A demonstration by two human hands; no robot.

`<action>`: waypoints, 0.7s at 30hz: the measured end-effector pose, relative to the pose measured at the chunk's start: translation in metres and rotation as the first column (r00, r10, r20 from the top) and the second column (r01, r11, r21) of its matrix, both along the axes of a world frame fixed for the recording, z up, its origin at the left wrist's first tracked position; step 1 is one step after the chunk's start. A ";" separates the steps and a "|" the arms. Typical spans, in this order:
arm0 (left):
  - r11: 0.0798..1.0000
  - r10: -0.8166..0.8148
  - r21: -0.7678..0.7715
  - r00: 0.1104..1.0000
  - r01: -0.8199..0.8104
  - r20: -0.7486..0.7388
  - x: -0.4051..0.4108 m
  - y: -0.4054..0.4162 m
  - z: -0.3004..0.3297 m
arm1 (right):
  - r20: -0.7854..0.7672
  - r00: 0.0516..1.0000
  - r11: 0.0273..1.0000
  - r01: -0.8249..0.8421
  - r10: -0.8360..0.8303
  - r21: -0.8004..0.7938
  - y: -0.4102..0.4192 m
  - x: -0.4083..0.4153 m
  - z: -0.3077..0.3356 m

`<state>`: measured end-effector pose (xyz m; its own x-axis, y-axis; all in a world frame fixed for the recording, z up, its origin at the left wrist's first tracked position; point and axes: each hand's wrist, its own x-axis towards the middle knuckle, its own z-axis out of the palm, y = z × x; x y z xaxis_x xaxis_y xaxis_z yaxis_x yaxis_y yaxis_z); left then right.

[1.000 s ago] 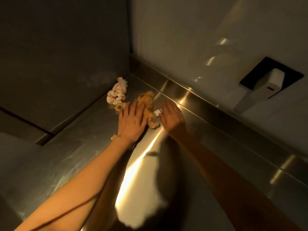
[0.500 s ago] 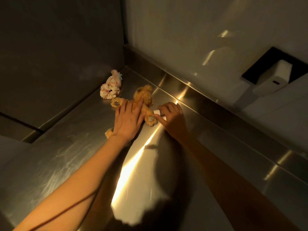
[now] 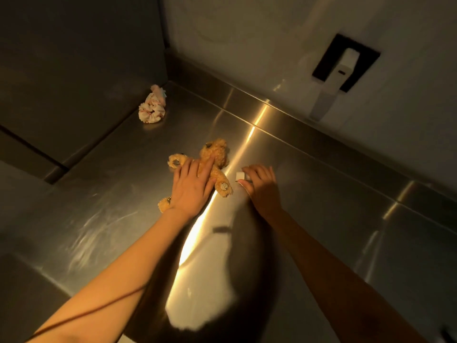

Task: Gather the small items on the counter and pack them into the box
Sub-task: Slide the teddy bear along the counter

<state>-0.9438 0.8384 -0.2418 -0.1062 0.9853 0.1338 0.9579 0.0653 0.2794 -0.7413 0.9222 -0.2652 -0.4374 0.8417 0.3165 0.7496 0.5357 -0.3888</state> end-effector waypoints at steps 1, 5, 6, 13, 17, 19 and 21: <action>1.000 -0.007 -0.006 1.000 0.007 0.004 0.005 -0.006 0.001 | -0.008 1.000 1.000 0.020 -0.020 -0.001 -0.010 0.006 0.000; 0.999 -0.037 -0.017 0.999 0.037 0.000 0.027 -0.031 0.002 | -0.029 0.995 0.996 0.091 -0.091 -0.005 -0.047 0.030 0.000; 0.999 -0.042 -0.016 0.999 0.042 -0.001 0.032 -0.036 0.002 | -0.032 0.995 0.995 0.096 -0.096 0.003 -0.055 0.037 0.001; 0.994 -0.096 -0.049 0.995 0.096 -0.002 0.075 -0.077 0.006 | 0.119 0.989 0.984 0.110 -0.093 -0.138 -0.108 0.079 0.006; 0.992 -0.128 -0.022 0.992 0.127 -0.004 0.107 -0.103 0.008 | 0.157 0.983 0.981 0.119 -0.095 -0.153 -0.138 0.108 0.010; 0.991 -0.132 -0.026 0.991 0.132 -0.002 0.125 -0.115 0.007 | 0.139 0.984 0.981 0.128 -0.108 -0.147 -0.157 0.128 0.012; 0.990 -0.137 -0.039 0.991 0.136 -0.006 0.146 -0.127 0.007 | 0.147 0.983 0.980 0.133 -0.111 -0.151 -0.173 0.150 0.015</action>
